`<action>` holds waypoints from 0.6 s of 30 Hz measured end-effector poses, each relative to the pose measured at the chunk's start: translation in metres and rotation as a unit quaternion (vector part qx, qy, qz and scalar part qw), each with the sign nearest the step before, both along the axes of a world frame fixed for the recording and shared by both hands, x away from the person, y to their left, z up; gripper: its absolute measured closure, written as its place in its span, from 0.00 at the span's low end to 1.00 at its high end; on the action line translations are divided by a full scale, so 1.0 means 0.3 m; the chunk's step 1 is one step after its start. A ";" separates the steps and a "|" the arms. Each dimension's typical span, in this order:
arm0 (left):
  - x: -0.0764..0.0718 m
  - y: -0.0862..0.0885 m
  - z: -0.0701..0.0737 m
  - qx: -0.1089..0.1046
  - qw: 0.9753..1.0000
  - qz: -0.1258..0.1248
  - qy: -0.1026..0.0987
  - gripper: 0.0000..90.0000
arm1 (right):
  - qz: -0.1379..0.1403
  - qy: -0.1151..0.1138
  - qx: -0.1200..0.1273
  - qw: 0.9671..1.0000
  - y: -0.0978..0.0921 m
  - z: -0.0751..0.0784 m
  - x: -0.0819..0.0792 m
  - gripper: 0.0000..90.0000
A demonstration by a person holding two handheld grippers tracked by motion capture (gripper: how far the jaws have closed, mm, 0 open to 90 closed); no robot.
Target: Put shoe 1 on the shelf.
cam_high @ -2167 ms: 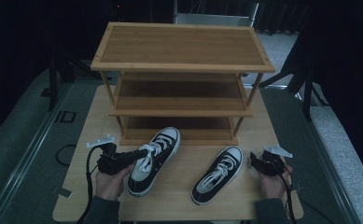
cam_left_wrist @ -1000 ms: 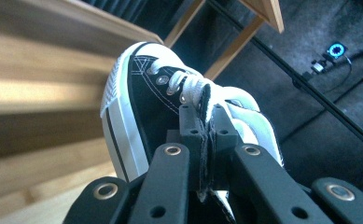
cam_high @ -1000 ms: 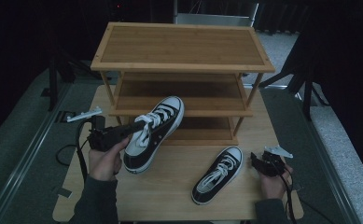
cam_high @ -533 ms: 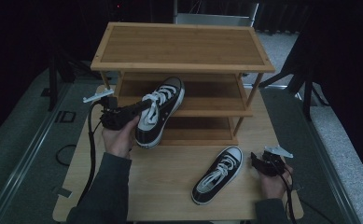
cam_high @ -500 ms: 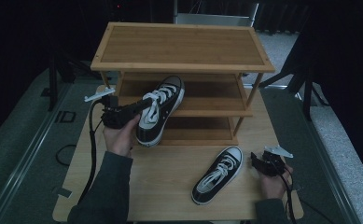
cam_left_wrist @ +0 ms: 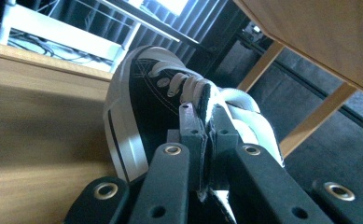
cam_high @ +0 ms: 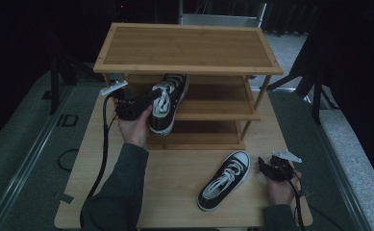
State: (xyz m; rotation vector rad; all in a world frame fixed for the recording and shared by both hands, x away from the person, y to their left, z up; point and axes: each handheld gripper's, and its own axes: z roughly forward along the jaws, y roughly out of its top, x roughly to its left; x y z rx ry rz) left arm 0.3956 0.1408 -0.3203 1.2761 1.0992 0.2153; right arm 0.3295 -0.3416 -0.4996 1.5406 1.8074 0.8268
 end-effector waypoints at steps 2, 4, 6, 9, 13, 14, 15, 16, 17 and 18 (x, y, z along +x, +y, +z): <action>0.016 -0.010 -0.006 0.005 1.000 0.016 0.000 0.98 | -0.001 0.000 0.000 1.000 -0.001 0.000 0.000 0.47; 0.026 -0.018 -0.005 0.008 1.000 0.024 0.000 0.98 | -0.001 0.000 0.001 1.000 -0.001 0.001 0.001 0.47; 0.037 -0.027 -0.001 0.010 0.999 0.032 0.001 0.97 | -0.001 0.000 0.001 1.000 -0.001 0.001 0.001 0.47; 0.056 -0.029 -0.006 -0.004 0.999 0.037 0.000 0.98 | 0.000 0.000 0.001 1.000 0.000 0.001 0.002 0.47; 0.087 -0.027 -0.021 0.007 0.999 0.052 0.008 0.98 | 0.001 0.001 0.002 1.000 0.001 0.000 0.003 0.47; 0.092 -0.027 -0.020 0.020 0.998 0.054 0.009 0.98 | 0.001 0.001 0.002 1.000 0.001 0.000 0.002 0.47; 0.099 -0.035 -0.019 0.007 0.998 0.064 0.013 0.97 | 0.001 0.001 0.002 1.000 0.001 0.000 0.003 0.47; 0.103 -0.034 -0.019 0.011 0.998 0.065 0.013 0.97 | 0.001 0.001 0.002 1.000 0.001 0.000 0.003 0.47; 0.106 -0.033 -0.018 0.011 0.998 0.068 0.014 0.97 | 0.001 0.002 0.002 1.000 0.001 0.000 0.003 0.47; 0.110 -0.032 -0.017 0.007 0.997 0.069 0.015 0.97 | 0.001 0.002 0.003 1.000 0.001 -0.001 0.004 0.47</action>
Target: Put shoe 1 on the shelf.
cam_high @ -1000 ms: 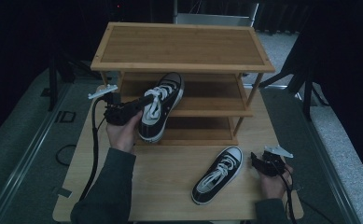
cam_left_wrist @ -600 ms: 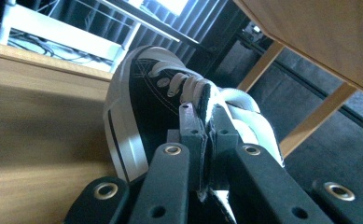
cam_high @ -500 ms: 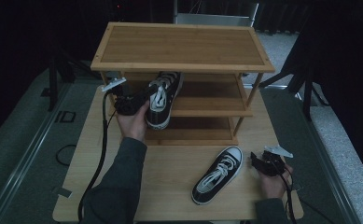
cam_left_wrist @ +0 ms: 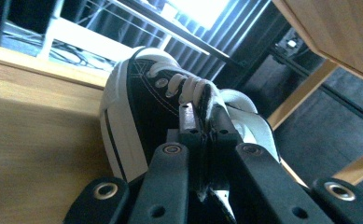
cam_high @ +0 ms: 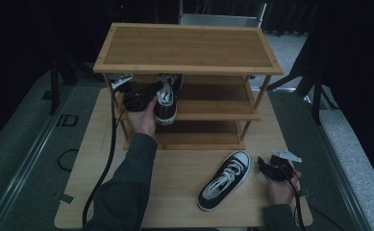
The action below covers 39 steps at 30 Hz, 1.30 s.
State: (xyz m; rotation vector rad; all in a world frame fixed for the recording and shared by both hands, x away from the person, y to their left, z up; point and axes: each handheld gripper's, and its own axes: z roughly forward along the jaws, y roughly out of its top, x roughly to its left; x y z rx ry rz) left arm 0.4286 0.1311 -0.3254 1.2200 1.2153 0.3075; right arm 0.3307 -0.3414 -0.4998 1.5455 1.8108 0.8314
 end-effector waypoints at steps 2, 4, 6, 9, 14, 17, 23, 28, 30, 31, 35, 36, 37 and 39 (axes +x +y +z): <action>0.006 0.005 0.005 0.015 1.000 -0.003 0.001 0.97 | 0.001 0.000 -0.001 1.000 0.000 -0.001 0.001 0.47; 0.014 -0.006 0.013 -0.009 1.000 0.007 -0.001 0.97 | 0.002 0.000 -0.002 1.000 0.001 -0.001 0.002 0.47; 0.020 -0.004 0.013 -0.016 1.000 0.012 0.001 0.97 | 0.002 0.000 -0.002 1.000 0.002 -0.001 0.002 0.47; 0.032 0.002 0.009 0.005 1.000 0.013 0.010 0.97 | 0.003 0.000 -0.001 1.000 0.002 -0.001 0.002 0.47; 0.050 -0.003 -0.001 0.008 1.000 0.015 0.014 0.97 | 0.003 0.000 -0.001 1.000 0.001 -0.001 0.003 0.47; 0.056 -0.010 -0.006 0.014 1.000 0.015 0.022 0.97 | 0.003 0.000 0.000 1.000 0.001 -0.001 0.004 0.47; 0.061 -0.029 -0.003 0.003 0.999 0.030 0.024 0.97 | 0.003 -0.001 -0.001 1.000 0.000 0.000 0.004 0.47; 0.060 -0.037 -0.003 0.005 0.998 0.046 0.030 0.97 | 0.002 -0.001 0.000 1.000 0.000 0.001 0.003 0.47; 0.060 -0.037 -0.002 0.006 0.998 0.048 0.031 0.97 | 0.002 -0.001 -0.001 1.000 0.000 0.001 0.003 0.47; 0.061 -0.036 -0.002 0.006 0.998 0.047 0.033 0.97 | 0.003 -0.001 -0.001 1.000 0.001 0.001 0.003 0.47; 0.066 -0.038 0.000 -0.004 0.998 0.051 0.035 0.97 | 0.002 -0.001 0.000 1.000 0.001 -0.001 0.004 0.47; 0.066 -0.038 0.000 -0.004 0.998 0.049 0.036 0.97 | 0.003 -0.001 -0.001 1.000 0.001 -0.001 0.004 0.47; 0.067 -0.039 0.000 -0.003 0.998 0.050 0.035 0.97 | 0.003 -0.001 -0.001 1.000 0.001 0.000 0.004 0.47; 0.066 -0.039 0.001 0.004 0.998 0.049 0.035 0.97 | 0.003 -0.001 -0.001 1.000 0.002 0.000 0.003 0.47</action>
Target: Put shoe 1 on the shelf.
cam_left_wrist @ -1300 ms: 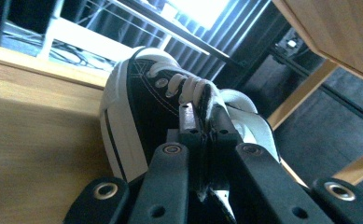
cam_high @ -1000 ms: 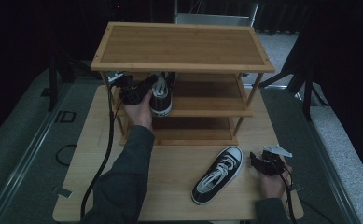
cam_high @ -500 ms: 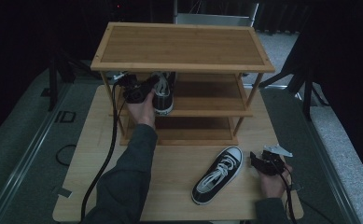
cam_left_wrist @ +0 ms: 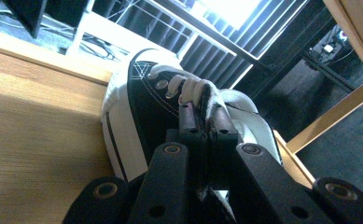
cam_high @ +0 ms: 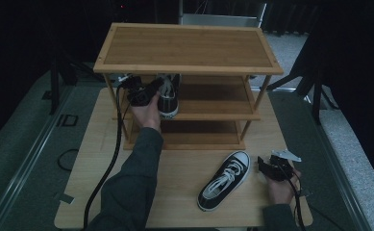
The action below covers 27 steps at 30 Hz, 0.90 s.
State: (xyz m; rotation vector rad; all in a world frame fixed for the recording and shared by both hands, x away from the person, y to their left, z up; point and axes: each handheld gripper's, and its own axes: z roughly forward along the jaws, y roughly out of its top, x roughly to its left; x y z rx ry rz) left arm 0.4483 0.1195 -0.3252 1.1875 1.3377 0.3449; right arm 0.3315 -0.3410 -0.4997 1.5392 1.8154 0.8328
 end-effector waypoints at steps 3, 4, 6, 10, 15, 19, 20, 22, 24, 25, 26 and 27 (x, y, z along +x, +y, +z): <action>0.001 0.004 -0.001 -0.001 1.000 -0.006 0.002 0.97 | -0.001 0.000 0.000 1.000 0.000 0.001 -0.001 0.47; 0.003 0.002 0.000 -0.006 1.000 -0.002 0.002 0.97 | -0.001 0.000 0.000 1.000 0.000 0.001 -0.001 0.47; 0.003 0.004 0.000 -0.003 1.000 -0.005 0.003 0.97 | -0.001 0.000 0.000 1.000 0.000 0.000 -0.001 0.47; 0.000 0.006 0.001 -0.003 1.000 -0.006 -0.001 0.93 | 0.000 0.000 0.000 1.000 0.000 -0.001 0.000 0.47; -0.026 0.017 0.008 0.042 0.999 -0.018 -0.004 0.86 | 0.000 0.001 0.001 1.000 -0.001 -0.001 -0.001 0.47; -0.038 0.027 0.022 0.026 1.000 -0.009 -0.012 0.83 | 0.000 0.001 0.001 1.000 0.000 -0.001 -0.001 0.47; -0.043 0.023 0.025 0.018 1.000 -0.002 -0.015 0.82 | 0.000 0.001 0.001 1.000 0.000 -0.001 -0.001 0.47; -0.056 0.025 0.027 0.033 0.999 -0.004 -0.023 0.80 | 0.000 0.001 0.001 1.000 0.001 -0.001 0.000 0.47; -0.067 0.025 0.027 0.030 0.999 -0.006 -0.029 0.80 | 0.000 0.001 0.001 1.000 0.002 -0.002 0.000 0.47; -0.075 0.026 0.027 0.034 0.999 -0.008 -0.032 0.80 | 0.000 0.002 0.001 1.000 0.002 -0.002 0.000 0.47; -0.082 0.033 0.026 0.051 0.998 -0.017 -0.029 0.80 | 0.000 0.001 0.000 1.000 0.002 -0.002 -0.001 0.47; -0.087 0.029 0.027 0.047 0.998 -0.015 -0.031 0.79 | 0.000 0.001 0.000 1.000 0.002 -0.002 -0.001 0.47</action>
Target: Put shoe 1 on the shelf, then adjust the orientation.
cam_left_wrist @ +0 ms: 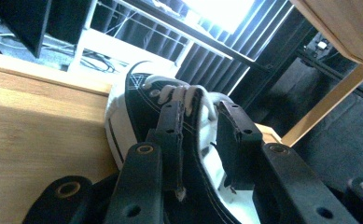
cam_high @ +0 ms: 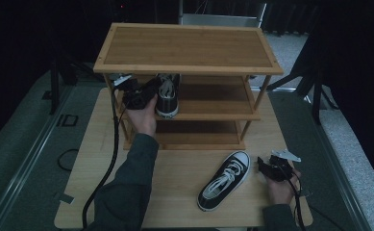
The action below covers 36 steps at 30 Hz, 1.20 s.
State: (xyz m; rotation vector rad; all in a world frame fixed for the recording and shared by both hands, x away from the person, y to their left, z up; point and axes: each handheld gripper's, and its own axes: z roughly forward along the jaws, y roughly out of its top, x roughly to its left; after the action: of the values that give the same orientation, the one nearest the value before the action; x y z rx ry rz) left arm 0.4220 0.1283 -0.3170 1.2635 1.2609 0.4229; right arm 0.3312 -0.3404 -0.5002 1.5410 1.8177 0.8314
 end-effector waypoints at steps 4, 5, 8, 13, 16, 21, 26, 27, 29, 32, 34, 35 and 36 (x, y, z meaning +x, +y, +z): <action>-0.022 -0.010 0.009 -0.013 1.000 -0.003 -0.015 0.78 | -0.001 0.000 0.001 1.000 -0.001 0.000 0.000 0.47; -0.038 -0.011 0.018 -0.012 1.000 -0.006 -0.020 0.77 | -0.001 -0.001 0.001 1.000 -0.002 0.001 0.000 0.47; -0.063 -0.011 0.029 -0.015 1.000 -0.008 -0.023 0.76 | -0.002 -0.001 0.002 1.000 -0.004 0.001 -0.001 0.47; -0.102 -0.005 0.040 -0.011 0.999 -0.016 -0.029 0.74 | -0.003 -0.002 0.003 1.000 -0.005 0.001 -0.002 0.47; -0.129 -0.002 0.050 -0.009 0.999 -0.016 -0.042 0.74 | -0.003 -0.001 0.002 1.000 -0.003 0.002 -0.003 0.47; -0.159 0.015 0.040 -0.011 0.999 -0.016 -0.042 0.73 | -0.003 -0.001 0.001 1.000 -0.003 -0.001 -0.004 0.47; -0.206 0.005 0.045 0.011 0.998 -0.023 -0.054 0.71 | -0.002 -0.002 0.000 1.000 0.000 0.001 -0.006 0.47; -0.215 0.003 0.047 0.010 0.998 -0.025 -0.057 0.71 | -0.002 -0.002 0.000 1.000 0.000 0.002 -0.007 0.47; -0.232 -0.002 0.052 0.013 0.998 -0.033 -0.061 0.70 | -0.002 -0.002 0.001 1.000 0.001 0.002 -0.009 0.47; -0.261 -0.004 0.056 0.008 0.996 -0.046 -0.076 0.69 | -0.001 -0.004 0.001 1.000 0.000 0.005 -0.014 0.47; -0.270 0.007 0.051 -0.002 0.996 -0.049 -0.079 0.69 | -0.001 -0.008 0.004 1.000 -0.001 0.012 -0.020 0.47; -0.274 0.012 0.047 -0.004 0.996 -0.047 -0.077 0.69 | 0.000 -0.009 0.003 1.000 -0.001 0.016 -0.024 0.47; -0.278 0.019 0.041 -0.005 0.996 -0.048 -0.077 0.69 | 0.001 -0.011 0.006 1.000 0.000 0.020 -0.028 0.47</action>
State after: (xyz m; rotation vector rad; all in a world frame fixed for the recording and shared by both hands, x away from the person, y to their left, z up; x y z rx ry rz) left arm 0.3387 0.1339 -0.3048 1.2534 1.0663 0.4356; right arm 0.3228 -0.3405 -0.4943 1.5331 1.8012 0.8589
